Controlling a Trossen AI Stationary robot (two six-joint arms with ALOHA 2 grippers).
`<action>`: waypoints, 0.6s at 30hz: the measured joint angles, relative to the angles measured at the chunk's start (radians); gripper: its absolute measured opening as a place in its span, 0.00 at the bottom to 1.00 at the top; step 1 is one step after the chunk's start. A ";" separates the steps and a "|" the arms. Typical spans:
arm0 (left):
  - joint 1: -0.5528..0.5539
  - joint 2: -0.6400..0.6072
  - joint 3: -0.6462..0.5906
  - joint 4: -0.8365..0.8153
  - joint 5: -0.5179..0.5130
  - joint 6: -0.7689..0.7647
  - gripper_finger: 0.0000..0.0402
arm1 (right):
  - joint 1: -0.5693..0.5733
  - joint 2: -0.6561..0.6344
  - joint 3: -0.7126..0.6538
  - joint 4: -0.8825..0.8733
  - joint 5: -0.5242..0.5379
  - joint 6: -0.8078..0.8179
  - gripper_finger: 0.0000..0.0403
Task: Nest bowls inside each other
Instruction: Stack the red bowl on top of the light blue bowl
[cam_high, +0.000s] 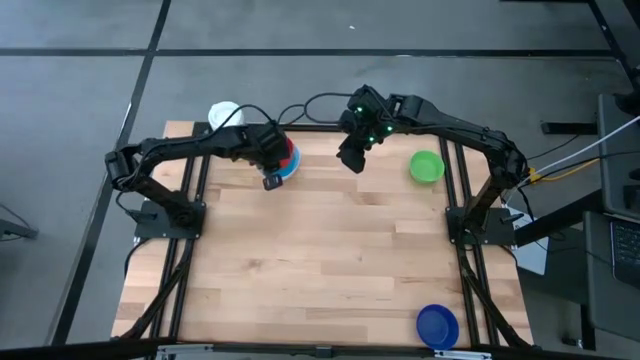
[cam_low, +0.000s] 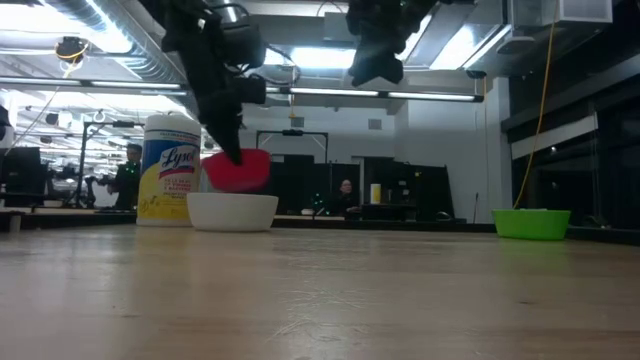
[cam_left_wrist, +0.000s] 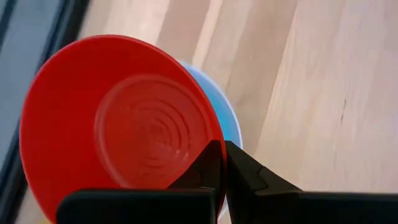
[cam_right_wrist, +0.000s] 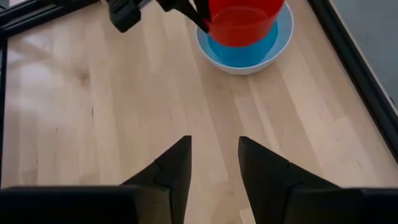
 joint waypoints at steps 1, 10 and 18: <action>0.002 0.000 0.000 0.008 0.000 0.000 0.01 | 0.000 0.000 0.000 0.001 0.000 0.000 0.33; 0.034 0.063 0.000 0.002 0.011 0.019 0.01 | 0.000 0.000 0.000 0.013 -0.026 0.023 0.28; 0.026 0.147 0.000 0.025 0.037 0.021 0.01 | 0.001 0.000 0.000 0.018 -0.026 0.026 0.31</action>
